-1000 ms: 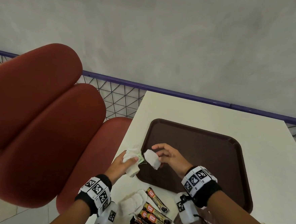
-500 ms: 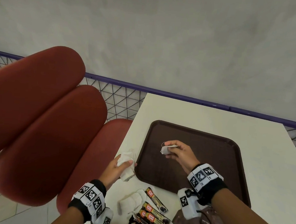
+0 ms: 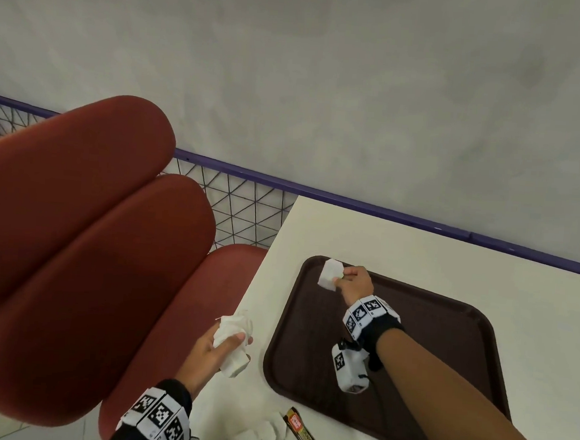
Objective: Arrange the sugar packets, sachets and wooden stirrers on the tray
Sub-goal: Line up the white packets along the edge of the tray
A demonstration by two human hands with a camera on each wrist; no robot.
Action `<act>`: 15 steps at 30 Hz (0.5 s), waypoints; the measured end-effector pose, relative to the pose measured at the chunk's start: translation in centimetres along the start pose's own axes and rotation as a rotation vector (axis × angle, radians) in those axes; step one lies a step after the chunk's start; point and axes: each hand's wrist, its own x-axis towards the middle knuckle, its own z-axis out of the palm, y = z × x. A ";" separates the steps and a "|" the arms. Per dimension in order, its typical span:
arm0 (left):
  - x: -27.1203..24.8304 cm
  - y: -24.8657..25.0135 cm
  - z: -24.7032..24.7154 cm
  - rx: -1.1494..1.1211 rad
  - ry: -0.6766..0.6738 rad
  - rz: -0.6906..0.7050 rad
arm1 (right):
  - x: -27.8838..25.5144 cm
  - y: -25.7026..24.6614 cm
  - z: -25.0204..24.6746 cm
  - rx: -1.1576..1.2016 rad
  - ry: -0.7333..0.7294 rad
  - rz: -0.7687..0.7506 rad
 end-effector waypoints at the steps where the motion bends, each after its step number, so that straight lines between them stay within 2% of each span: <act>1: 0.3 -0.1 0.0 -0.005 0.002 0.007 | 0.7 -0.2 0.5 -0.005 0.012 0.012; 6: 1.6 -0.5 -0.4 -0.042 0.041 0.031 | 3.3 -0.4 2.6 -0.060 0.046 0.073; 15: 3.3 -1.3 -1.3 -0.003 0.088 0.049 | 4.9 0.2 4.9 -0.197 0.051 0.037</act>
